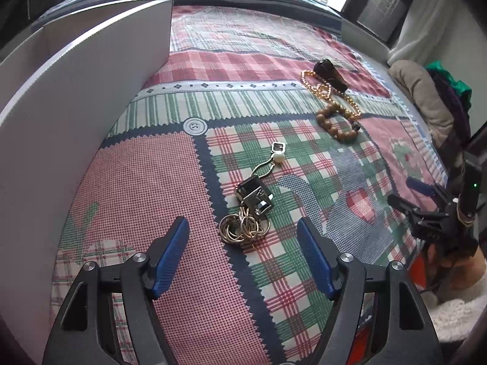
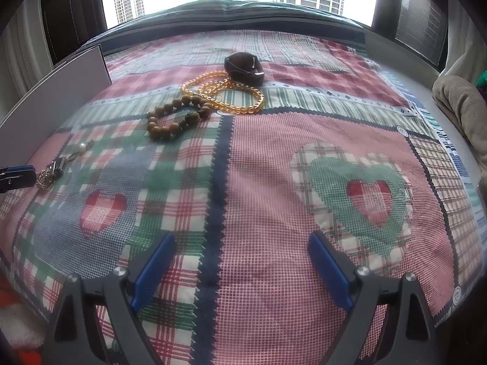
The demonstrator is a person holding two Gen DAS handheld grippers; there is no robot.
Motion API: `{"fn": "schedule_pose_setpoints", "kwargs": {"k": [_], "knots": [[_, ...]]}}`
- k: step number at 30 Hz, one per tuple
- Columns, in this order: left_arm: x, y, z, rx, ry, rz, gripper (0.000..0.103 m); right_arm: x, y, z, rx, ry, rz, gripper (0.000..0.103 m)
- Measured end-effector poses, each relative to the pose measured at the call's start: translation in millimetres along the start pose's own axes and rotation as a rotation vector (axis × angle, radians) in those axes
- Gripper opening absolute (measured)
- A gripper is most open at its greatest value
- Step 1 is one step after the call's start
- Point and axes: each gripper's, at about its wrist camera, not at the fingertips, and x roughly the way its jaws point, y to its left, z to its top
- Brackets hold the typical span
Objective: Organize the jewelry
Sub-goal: 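Grasp the silver keychain with charms with the left tool, then grasp the brown bead bracelet with the right tool while the left tool holds the keychain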
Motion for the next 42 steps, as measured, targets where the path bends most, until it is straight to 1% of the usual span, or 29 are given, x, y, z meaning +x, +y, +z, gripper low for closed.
{"fn": "schedule_pose_setpoints", "kwargs": {"k": [3,4,6,7,8,9,10,11,13,16,19,20,22,24,25,26,28,30,31,35,37,42], "knots": [[9.5,-9.2,5.2,0.041,0.000,-0.004,0.075,0.1,-0.1,0.9,0.001,0.010,0.000,0.092],[14.0,-12.7,6.8,0.056,0.006,0.007,0.075,0.0,-0.3,1.0,0.001,0.014,0.001,0.092],[22.8,-19.0,7.7,0.091,0.025,0.054,0.072,-0.4,-1.1,2.5,0.000,0.024,0.008,0.092],[26.2,-21.4,6.7,0.107,0.033,0.082,0.065,-1.4,-2.6,3.1,0.003,0.031,0.021,0.092],[26.0,-23.8,5.4,0.124,0.021,0.110,0.055,-3.1,-5.7,4.3,0.015,0.036,0.047,0.092],[25.6,-25.4,4.2,0.139,0.015,0.131,0.047,-6.0,-10.6,5.9,0.041,0.034,0.083,0.092],[24.7,-26.0,3.5,0.147,0.011,0.136,0.030,-9.5,-16.7,8.0,0.077,0.024,0.120,0.092],[23.2,-24.1,3.7,0.141,0.011,0.124,0.020,-12.9,-23.3,11.4,0.116,0.009,0.152,0.092],[20.1,-17.6,4.0,0.088,0.012,0.077,0.019,-16.2,-34.2,22.7,0.183,-0.016,0.189,0.092],[13.6,-11.3,3.1,0.031,-0.011,0.050,0.018,-11.3,-39.9,45.5,0.245,-0.032,0.213,0.091],[5.1,-9.3,2.5,-0.003,-0.025,0.018,0.018,2.8,-24.8,68.7,0.222,-0.040,0.299,0.089],[2.4,-9.9,2.5,-0.009,-0.029,0.012,0.018,9.4,-16.7,76.0,0.198,-0.037,0.323,0.085],[-1.7,-11.7,2.0,-0.010,-0.035,0.018,0.018,29.8,-0.5,89.3,0.164,-0.001,0.335,0.062],[-5.7,-12.2,0.7,-0.016,-0.042,0.018,0.018,52.4,8.5,97.4,0.183,0.050,0.310,0.060],[-6.8,-12.1,0.5,-0.022,-0.045,0.016,0.018,58.3,13.5,99.4,0.186,0.038,0.289,0.056],[-9.1,-11.4,-0.2,-0.029,-0.048,0.015,0.018,59.1,19.8,102.1,0.158,0.016,0.250,0.049],[-14.6,-9.8,-0.3,-0.038,-0.057,0.013,0.018,60.9,30.3,104.8,0.094,0.029,0.176,0.014],[-22.5,-8.8,1.9,-0.047,-0.072,0.012,0.018,57.1,26.1,103.2,0.115,0.058,0.201,0.014],[-27.7,-7.7,3.6,-0.053,-0.082,0.005,0.018,51.1,23.5,101.9,0.117,0.056,0.210,0.014],[-54.6,-4.0,11.8,-0.073,-0.135,-0.020,0.018,8.6,2.9,98.6,0.155,0.006,0.282,0.014],[-69.0,-1.8,16.7,-0.089,-0.158,-0.036,0.018,-12.4,-4.2,101.5,0.147,-0.025,0.292,0.014],[-109.3,8.5,25.7,-0.136,-0.210,-0.095,0.018,-48.3,-4.0,110.9,0.121,-0.050,0.316,0.014]]}}
